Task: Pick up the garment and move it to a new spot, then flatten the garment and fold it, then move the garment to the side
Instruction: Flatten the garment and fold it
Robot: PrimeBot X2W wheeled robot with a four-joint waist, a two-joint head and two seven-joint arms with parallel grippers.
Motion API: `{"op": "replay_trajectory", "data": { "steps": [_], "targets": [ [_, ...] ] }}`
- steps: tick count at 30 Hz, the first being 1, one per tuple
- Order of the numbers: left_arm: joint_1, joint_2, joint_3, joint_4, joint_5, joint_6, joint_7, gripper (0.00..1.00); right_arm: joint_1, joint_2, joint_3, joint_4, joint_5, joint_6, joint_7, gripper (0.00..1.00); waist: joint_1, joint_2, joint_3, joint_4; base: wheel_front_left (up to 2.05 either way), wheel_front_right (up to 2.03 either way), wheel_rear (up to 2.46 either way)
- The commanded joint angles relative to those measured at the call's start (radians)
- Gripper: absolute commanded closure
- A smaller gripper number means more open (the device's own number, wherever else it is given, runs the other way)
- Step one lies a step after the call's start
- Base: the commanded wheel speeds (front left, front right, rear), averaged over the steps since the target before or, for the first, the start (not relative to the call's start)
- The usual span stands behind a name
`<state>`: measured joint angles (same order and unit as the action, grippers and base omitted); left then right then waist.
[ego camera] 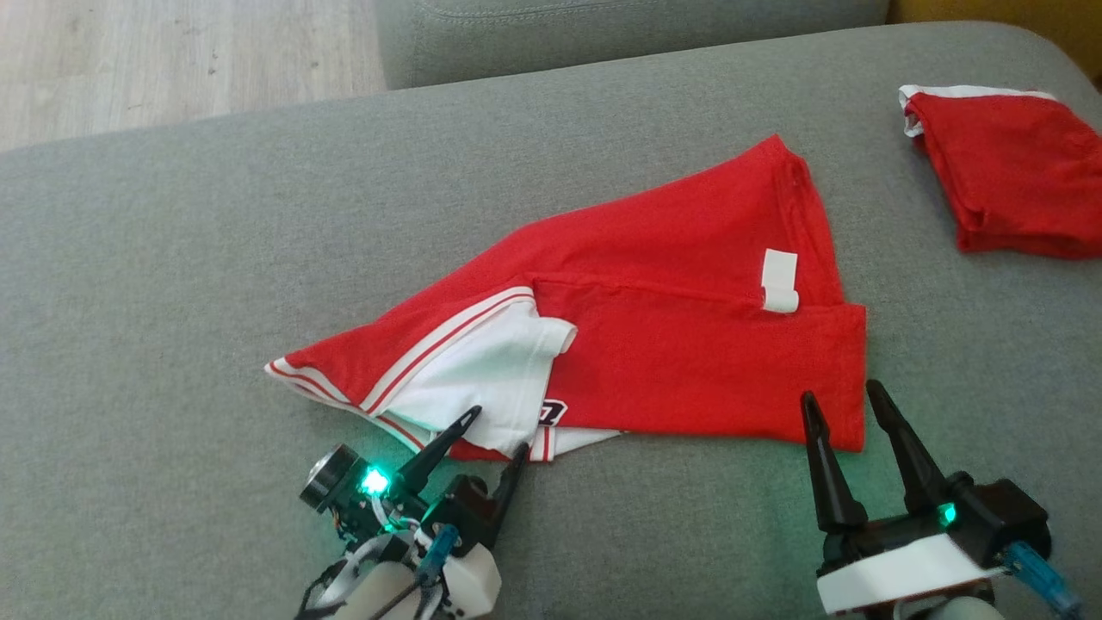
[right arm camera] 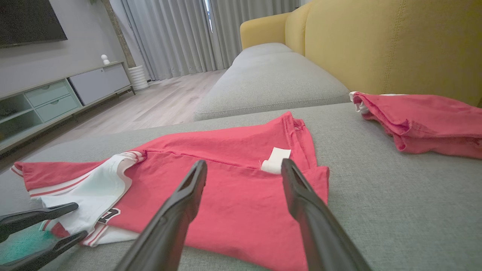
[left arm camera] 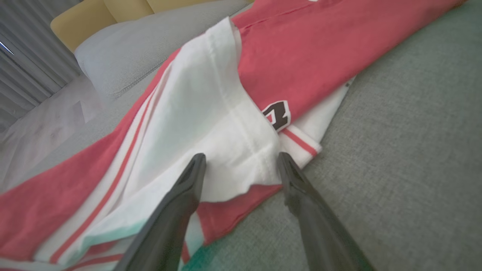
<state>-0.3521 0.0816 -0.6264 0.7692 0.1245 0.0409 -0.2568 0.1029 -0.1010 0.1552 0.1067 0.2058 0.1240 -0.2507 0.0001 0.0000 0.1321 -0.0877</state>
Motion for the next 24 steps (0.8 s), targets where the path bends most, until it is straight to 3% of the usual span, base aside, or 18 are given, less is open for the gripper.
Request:
{"op": "replay_trajectory", "data": {
  "steps": [1,7,8,9,10,18,24],
  "targets": [
    [-0.045,0.010,0.016,-0.003,0.007,0.008,-0.005,0.00,-0.035,-0.014,0.023,-0.028,0.005,0.007,-0.011,0.00,-0.0001,0.0000,0.001,-0.004,0.00,0.00,0.00],
    [-0.050,0.017,-0.002,-0.016,-0.006,-0.002,-0.005,0.00,-0.035,-0.012,0.020,-0.028,0.005,0.007,-0.011,0.00,-0.0001,0.0000,0.003,-0.007,0.00,0.00,0.00],
    [-0.048,0.020,-0.008,-0.021,-0.008,-0.006,-0.005,0.22,-0.035,-0.012,0.019,-0.028,0.005,0.007,-0.011,0.00,-0.0001,0.0000,0.002,-0.007,0.00,0.00,0.00],
    [-0.046,0.022,-0.011,-0.025,-0.012,-0.008,-0.005,0.67,-0.034,-0.011,0.019,-0.028,0.004,0.007,-0.011,0.00,-0.0001,0.0000,0.002,-0.007,0.00,0.00,0.00],
    [-0.044,0.024,-0.014,-0.027,-0.016,-0.010,-0.005,1.00,-0.034,-0.010,0.019,-0.028,0.005,0.007,-0.011,0.00,-0.0001,0.0000,0.001,-0.007,0.00,0.00,0.00],
    [-0.036,0.031,-0.017,-0.045,-0.059,-0.020,-0.005,1.00,-0.031,-0.007,0.017,-0.025,0.005,0.007,-0.011,0.00,-0.0001,0.0000,-0.012,-0.002,0.00,0.00,0.00],
    [-0.007,0.070,0.008,-0.162,-0.091,0.003,-0.005,1.00,-0.023,-0.004,0.007,-0.022,0.008,0.007,-0.011,0.00,-0.0001,0.0000,-0.028,0.007,0.00,0.00,0.00]
  ]
}}
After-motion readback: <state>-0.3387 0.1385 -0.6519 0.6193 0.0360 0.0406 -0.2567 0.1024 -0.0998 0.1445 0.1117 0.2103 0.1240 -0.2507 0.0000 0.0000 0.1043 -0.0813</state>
